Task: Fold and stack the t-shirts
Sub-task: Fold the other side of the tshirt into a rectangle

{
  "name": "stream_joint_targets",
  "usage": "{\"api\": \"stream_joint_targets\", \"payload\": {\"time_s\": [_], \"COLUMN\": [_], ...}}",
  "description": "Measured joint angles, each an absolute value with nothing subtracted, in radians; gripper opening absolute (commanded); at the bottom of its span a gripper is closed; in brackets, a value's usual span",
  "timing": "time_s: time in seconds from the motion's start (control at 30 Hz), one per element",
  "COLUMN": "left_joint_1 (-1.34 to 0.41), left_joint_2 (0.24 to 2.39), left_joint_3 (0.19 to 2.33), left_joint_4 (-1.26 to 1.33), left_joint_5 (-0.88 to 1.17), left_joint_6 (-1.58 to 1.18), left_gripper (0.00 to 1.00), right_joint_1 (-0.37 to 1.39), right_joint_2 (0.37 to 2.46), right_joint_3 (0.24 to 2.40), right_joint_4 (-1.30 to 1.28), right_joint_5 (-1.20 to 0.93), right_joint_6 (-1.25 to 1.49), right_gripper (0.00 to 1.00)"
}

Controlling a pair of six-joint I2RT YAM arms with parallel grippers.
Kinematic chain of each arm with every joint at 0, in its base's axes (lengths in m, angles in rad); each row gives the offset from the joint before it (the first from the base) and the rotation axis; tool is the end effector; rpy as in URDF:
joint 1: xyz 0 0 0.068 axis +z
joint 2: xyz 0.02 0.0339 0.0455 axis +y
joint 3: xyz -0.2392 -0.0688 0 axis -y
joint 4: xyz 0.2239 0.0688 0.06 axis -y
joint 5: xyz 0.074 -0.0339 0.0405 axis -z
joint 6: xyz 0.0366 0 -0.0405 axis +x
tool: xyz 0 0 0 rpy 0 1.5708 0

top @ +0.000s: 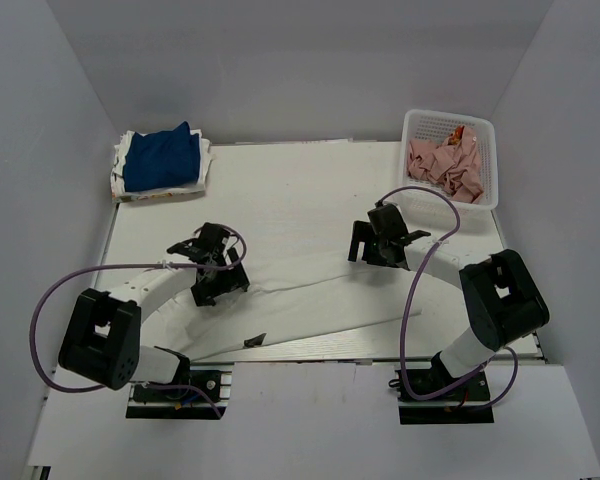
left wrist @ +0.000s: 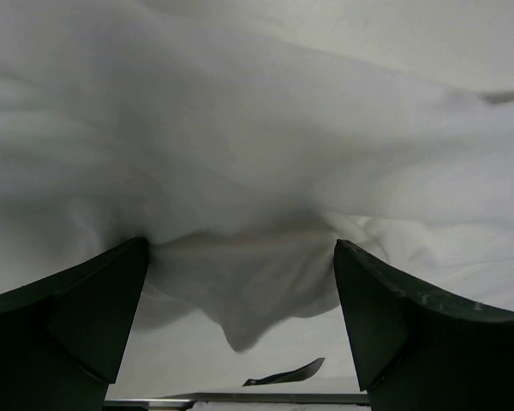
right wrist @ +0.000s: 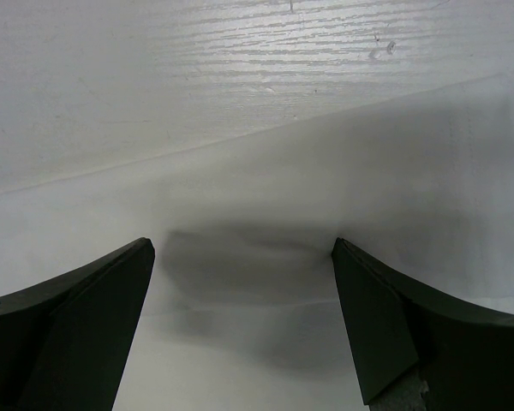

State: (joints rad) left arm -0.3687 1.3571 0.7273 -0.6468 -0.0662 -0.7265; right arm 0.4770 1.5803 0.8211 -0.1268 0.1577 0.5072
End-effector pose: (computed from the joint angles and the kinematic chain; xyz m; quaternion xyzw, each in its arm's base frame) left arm 0.2039 -0.0762 0.1581 -0.1807 0.9720 -0.0483 0.1421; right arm 0.2653 0.1306 0.1568 0.0406 0.9385 0.0927 0.3300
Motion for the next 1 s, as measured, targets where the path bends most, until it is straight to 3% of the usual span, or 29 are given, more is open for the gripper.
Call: {"api": "stream_joint_targets", "payload": {"time_s": [0.17, 0.33, 0.6, 0.87, 1.0], "left_joint_1": [-0.372, -0.383, -0.442, -0.447, -0.432], "left_joint_2": [1.254, 1.095, 1.096, 1.116, 1.152], "left_joint_3": [0.642, 0.554, 0.545, 0.861, 0.892], "left_joint_4": [-0.656, -0.657, -0.671, -0.769, -0.762], "left_joint_5": [0.027, 0.248, 0.450, 0.237, 0.117], "left_joint_6": [-0.744, -0.764, -0.763, -0.718, -0.746], "left_gripper": [1.00, 1.00, 1.00, 1.00, 1.00], "right_joint_1": [0.477, 0.476, 0.472, 0.471, 0.470], "right_joint_2": [1.580, 1.580, 1.580, 1.573, 1.566], "right_joint_3": [0.821, 0.821, 0.821, 0.821, 0.831], "right_joint_4": [-0.127, -0.127, -0.126, -0.135, -0.156], "right_joint_5": [0.163, 0.166, 0.167, 0.186, 0.208], "right_joint_6": [0.515, 0.519, 0.521, 0.509, 0.494], "right_gripper": [0.91, 0.91, 0.91, 0.91, 0.91]}}
